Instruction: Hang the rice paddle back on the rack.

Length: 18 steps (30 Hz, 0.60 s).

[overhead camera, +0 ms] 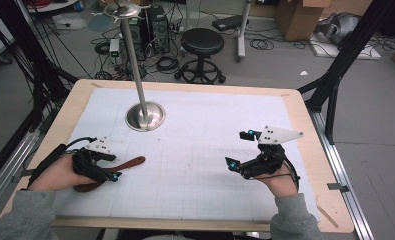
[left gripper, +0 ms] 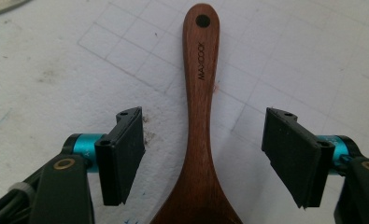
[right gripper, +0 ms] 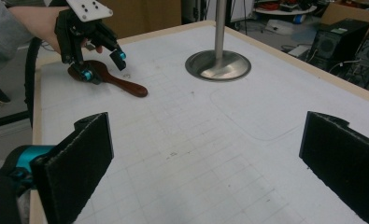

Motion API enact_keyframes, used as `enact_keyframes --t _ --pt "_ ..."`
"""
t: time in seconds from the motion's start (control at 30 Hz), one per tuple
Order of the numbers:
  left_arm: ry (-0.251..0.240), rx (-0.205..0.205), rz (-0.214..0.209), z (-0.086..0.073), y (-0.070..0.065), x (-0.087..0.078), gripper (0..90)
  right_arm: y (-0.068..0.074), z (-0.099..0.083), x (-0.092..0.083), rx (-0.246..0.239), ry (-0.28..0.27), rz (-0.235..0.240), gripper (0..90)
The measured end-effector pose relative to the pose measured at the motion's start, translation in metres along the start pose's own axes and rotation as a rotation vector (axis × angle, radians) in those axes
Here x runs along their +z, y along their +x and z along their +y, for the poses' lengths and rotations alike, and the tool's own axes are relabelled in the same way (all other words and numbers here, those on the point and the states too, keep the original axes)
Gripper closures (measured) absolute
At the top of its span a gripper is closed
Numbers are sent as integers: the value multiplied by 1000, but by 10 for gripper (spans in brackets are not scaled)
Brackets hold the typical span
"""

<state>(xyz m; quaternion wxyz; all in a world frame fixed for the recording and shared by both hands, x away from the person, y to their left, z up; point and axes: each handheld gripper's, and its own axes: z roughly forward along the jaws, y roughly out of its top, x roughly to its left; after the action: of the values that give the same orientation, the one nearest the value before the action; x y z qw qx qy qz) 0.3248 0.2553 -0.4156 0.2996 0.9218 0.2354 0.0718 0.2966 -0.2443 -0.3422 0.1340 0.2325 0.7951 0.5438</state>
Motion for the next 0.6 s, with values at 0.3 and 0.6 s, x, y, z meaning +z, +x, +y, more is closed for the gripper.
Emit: enact_keyframes --t 0.3,0.6 --pt "52 4 14 2 2 7 384 1 0 2 -6 9 8 13" --pt "56 27 22 3 1 8 474 1 -1 2 -7 8 6 14"
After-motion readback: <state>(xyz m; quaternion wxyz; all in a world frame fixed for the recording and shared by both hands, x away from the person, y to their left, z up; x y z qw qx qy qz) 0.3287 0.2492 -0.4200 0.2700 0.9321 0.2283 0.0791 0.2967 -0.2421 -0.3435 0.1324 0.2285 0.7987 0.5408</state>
